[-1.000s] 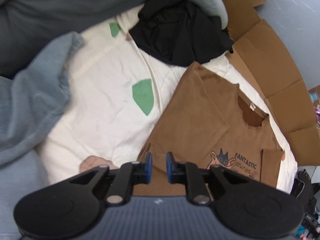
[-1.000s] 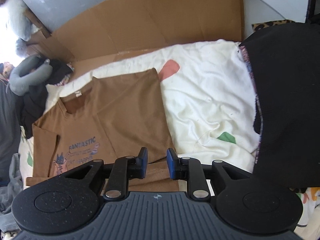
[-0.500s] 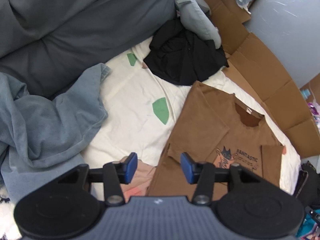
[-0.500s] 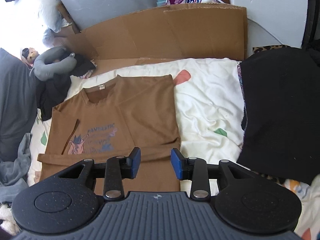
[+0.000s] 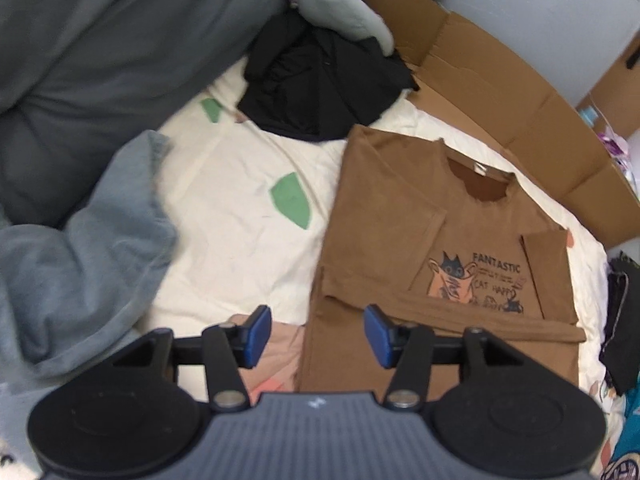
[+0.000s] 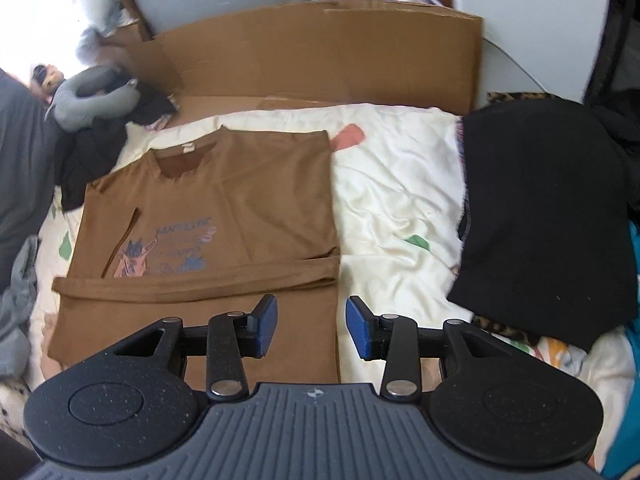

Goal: Fold clothes

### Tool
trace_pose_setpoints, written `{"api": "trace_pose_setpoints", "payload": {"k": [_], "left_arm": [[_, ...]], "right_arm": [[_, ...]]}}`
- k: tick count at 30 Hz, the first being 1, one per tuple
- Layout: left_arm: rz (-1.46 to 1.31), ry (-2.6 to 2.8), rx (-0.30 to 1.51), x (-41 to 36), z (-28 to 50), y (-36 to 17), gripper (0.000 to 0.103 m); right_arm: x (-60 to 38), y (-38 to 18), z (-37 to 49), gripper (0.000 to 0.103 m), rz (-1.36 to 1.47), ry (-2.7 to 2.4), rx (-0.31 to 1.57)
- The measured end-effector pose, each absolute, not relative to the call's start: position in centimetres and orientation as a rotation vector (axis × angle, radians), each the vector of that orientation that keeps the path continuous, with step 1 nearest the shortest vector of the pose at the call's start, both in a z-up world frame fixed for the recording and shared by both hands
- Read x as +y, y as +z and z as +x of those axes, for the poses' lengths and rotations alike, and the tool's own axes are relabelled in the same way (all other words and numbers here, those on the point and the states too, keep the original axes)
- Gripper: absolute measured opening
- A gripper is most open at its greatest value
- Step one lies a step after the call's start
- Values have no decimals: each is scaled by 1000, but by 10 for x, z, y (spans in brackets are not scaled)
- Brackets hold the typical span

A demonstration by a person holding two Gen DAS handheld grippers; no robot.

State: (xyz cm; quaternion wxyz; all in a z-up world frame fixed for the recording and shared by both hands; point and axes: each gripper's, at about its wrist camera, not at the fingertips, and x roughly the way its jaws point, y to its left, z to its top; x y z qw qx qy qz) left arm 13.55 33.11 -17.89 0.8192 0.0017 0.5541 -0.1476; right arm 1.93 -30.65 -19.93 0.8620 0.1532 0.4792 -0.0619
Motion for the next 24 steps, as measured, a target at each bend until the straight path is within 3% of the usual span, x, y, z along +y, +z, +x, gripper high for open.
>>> {"api": "trace_pose_setpoints", "payload": {"k": [17,24], "left_arm": [[181,-376,1156,302,159,-288,55],[221,-383,1130,296,167,-325,53]], "right_arm": [[-298,-325,73,47,160,-123,1054],[-303,-353,77,49,61,-108,1004]]}}
